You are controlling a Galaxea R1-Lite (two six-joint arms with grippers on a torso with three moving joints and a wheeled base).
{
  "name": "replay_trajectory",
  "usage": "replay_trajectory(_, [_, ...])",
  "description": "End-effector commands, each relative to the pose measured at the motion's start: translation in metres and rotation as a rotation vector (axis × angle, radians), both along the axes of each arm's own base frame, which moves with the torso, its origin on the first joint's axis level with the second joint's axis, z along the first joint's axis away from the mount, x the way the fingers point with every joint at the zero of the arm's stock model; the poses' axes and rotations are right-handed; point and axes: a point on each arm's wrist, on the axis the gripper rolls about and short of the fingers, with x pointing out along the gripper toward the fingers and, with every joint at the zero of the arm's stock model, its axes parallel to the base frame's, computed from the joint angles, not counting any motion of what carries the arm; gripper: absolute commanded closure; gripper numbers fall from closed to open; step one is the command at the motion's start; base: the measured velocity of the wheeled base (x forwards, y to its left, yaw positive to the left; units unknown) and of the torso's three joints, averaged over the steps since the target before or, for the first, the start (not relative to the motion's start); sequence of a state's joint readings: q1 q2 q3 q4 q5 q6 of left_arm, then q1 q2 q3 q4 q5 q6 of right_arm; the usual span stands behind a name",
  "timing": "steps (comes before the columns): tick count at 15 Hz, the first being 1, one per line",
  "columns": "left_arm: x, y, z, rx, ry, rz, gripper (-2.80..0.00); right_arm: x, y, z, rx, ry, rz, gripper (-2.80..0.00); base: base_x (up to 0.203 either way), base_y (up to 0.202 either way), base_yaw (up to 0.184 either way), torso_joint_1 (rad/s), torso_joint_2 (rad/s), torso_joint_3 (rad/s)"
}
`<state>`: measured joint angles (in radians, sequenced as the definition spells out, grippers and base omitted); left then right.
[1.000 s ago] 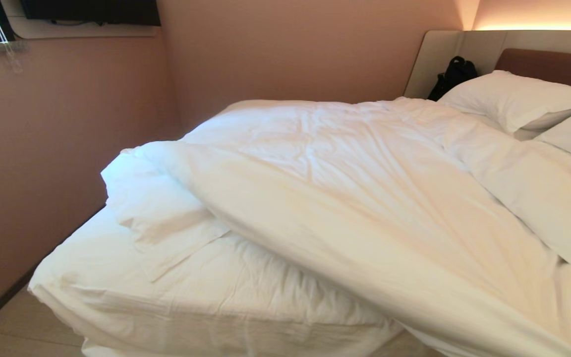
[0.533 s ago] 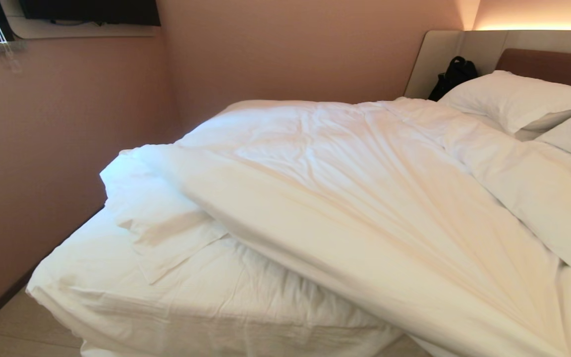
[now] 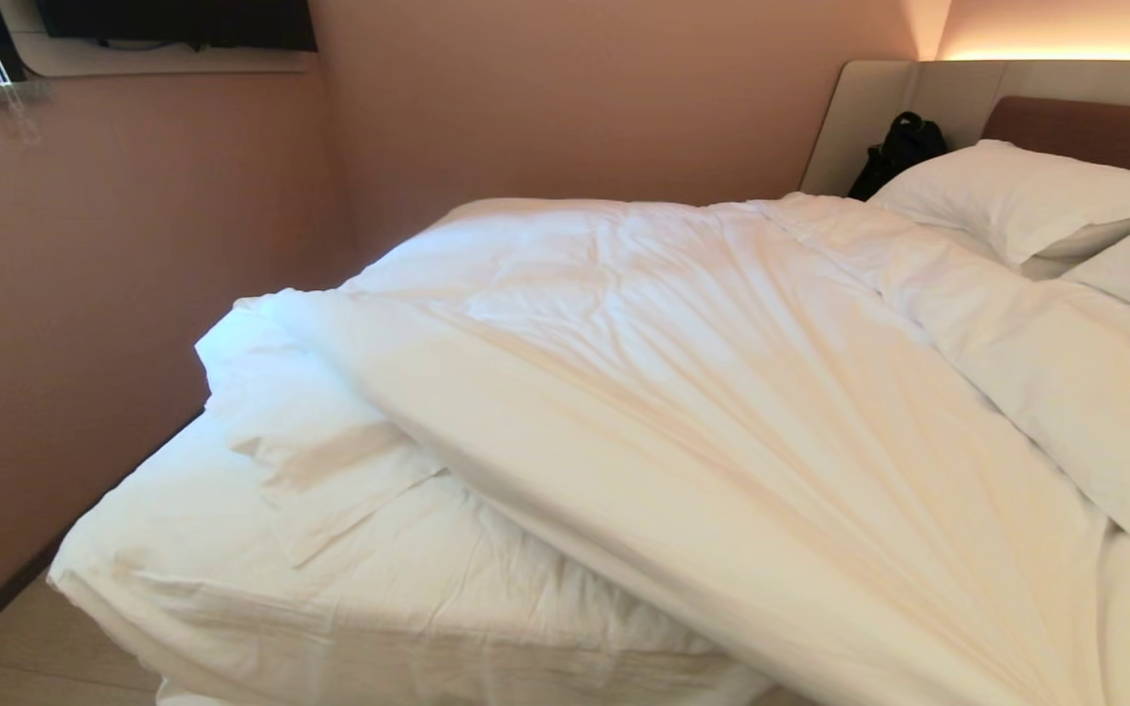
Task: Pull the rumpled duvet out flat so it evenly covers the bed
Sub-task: Flatten the corners of the folded blanket
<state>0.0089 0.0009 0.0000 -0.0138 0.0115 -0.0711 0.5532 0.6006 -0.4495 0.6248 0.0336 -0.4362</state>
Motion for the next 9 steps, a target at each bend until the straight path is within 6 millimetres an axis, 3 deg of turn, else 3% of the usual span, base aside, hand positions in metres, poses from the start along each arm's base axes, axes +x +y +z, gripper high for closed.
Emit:
replay_trajectory(1, [0.0001, 0.0000, 0.0000, -0.001, 0.001, 0.000, 0.00, -0.0065, -0.0040, -0.0013, 0.000, -0.003, 0.003, 0.00, 0.000, 0.000, 0.000, 0.000, 0.00, 0.000])
replay_trajectory(9, [0.0001, 0.0000, 0.0000, -0.001, 0.001, 0.000, 0.00, -0.0109, -0.0066, -0.0034, 0.000, 0.005, 0.008, 0.00, 0.000, 0.000, 0.000, 0.000, 0.00, 0.000])
